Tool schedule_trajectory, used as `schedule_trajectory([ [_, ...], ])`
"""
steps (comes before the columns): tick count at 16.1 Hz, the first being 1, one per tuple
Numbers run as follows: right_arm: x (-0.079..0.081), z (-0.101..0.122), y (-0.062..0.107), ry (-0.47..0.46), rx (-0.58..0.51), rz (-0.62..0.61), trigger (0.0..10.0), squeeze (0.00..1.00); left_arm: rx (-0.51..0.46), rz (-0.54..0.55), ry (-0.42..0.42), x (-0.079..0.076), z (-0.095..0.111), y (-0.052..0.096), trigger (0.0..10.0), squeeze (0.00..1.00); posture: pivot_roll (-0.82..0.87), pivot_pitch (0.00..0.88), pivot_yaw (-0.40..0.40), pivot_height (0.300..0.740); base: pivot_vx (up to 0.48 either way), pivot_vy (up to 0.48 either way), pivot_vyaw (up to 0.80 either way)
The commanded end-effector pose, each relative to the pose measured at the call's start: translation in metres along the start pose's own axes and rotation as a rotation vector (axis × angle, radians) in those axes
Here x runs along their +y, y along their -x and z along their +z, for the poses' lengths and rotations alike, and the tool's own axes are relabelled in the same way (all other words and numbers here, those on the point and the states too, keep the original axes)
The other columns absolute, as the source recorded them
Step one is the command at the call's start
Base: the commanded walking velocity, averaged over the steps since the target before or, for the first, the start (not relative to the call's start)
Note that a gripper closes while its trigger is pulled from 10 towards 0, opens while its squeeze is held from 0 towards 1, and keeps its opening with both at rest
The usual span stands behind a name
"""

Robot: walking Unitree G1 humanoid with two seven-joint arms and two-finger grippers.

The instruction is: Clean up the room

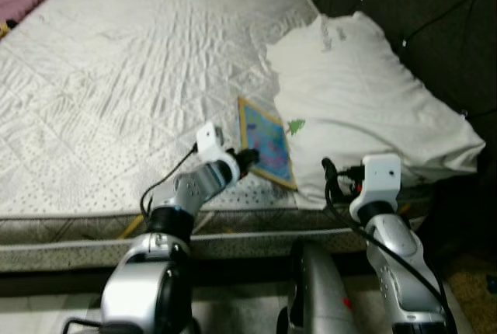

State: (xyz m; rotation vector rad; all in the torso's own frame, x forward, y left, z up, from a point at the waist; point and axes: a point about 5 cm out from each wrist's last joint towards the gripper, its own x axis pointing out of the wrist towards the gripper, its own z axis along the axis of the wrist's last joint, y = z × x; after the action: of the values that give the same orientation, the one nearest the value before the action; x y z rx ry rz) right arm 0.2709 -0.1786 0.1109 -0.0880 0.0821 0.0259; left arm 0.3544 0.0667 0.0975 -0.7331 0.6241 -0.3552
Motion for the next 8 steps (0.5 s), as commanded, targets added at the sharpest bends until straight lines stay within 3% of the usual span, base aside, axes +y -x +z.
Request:
schedule_trajectory([
  [1, -0.002, 0.002, 0.002, 0.006, -0.006, -0.006, 10.0, 0.0, -0.023, -0.007, -0.028, 0.0, 0.008, -0.001, 10.0, 0.0, -0.07, 0.019, -0.005, 0.51, 0.0, 0.0, 0.0],
  [8, -0.002, 0.003, 0.001, 0.018, -0.006, 0.004, 10.0, 0.0, 0.057, -0.044, -0.04, 0.007, -0.009, -0.006, 10.0, 0.0, -0.07, 0.02, -0.014, 0.51, 0.0, 0.0, 0.0],
])
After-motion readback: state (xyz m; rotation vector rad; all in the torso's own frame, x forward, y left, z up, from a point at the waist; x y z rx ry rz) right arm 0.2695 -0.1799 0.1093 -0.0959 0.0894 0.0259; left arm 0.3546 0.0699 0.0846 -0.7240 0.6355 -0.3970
